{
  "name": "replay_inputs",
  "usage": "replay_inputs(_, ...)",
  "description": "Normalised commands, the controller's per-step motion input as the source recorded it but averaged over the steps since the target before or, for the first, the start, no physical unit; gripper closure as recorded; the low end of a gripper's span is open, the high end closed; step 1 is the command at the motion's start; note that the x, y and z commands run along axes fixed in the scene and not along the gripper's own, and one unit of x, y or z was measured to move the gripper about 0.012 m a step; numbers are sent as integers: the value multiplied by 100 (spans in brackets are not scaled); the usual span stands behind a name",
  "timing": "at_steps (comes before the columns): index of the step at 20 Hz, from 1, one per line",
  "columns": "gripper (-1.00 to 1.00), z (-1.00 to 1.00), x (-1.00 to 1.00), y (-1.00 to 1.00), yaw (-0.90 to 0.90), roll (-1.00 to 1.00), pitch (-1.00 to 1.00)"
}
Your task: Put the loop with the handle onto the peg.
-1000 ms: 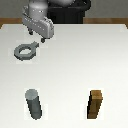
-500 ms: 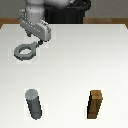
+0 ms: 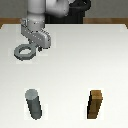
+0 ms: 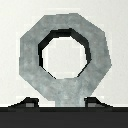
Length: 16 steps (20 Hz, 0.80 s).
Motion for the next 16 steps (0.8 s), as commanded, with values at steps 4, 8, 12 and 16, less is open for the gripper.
replay_inputs(4,100,0,0,0,0,0,0)
replay_inputs(8,100,75,0,0,0,0,0)
replay_inputs(12,100,100,0,0,0,0,0)
replay_inputs(16,100,100,0,0,0,0,0)
